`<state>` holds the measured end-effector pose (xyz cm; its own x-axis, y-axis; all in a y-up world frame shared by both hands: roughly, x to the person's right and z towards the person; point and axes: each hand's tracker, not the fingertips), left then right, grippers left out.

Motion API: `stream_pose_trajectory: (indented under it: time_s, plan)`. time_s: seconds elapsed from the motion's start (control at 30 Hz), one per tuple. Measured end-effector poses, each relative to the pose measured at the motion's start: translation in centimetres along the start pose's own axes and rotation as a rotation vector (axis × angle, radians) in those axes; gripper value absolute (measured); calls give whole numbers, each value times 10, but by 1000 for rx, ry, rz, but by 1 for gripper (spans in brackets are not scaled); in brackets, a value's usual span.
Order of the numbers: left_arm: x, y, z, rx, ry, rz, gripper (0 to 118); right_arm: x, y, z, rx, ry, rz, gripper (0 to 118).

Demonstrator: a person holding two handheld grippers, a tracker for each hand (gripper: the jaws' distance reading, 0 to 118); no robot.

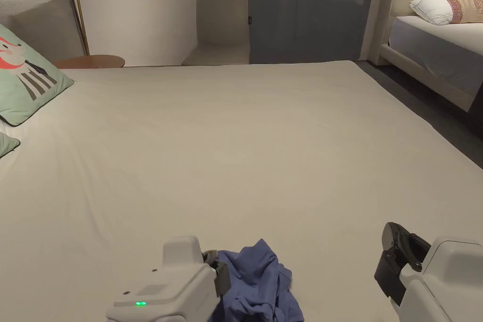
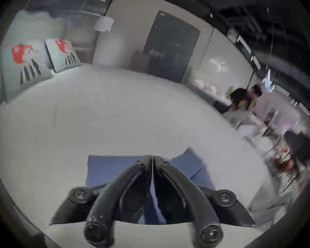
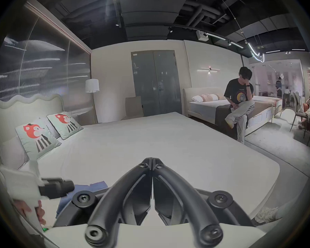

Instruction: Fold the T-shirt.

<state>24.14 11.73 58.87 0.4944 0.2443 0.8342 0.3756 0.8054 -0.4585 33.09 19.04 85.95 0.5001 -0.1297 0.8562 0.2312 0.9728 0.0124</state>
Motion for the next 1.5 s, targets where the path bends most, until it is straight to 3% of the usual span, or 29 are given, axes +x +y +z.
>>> stream_pose_trajectory:
  time_s: [0.37,0.57,0.7,0.83,0.97,1.07,1.23,1.33,1.5]
  plan:
    - [88,-34,-48,-75,-63,-119,1,20,5,6,10,-37,5,0]
    - [111,-52,-45,-127,-201,-222,1,26,5,4,7,-63,-13,0]
    - [105,-40,-34,-138,-296,-138,1,23,5,4,8,-55,-1,0]
    - [78,-2,2,12,-365,-48,1,19,10,0,15,-38,2,0]
    - [19,37,41,151,-329,76,1,0,11,-12,3,37,21,0]
    - [-31,49,63,194,-267,159,1,-26,1,-30,-89,132,72,0]
    - [-89,36,81,187,-129,157,2,-69,-47,-77,-326,282,155,0]
    - [-111,23,82,153,-105,203,2,-86,-75,-102,-455,282,243,0]
    - [-142,7,69,65,-219,339,2,-90,-99,-128,-678,286,267,0]
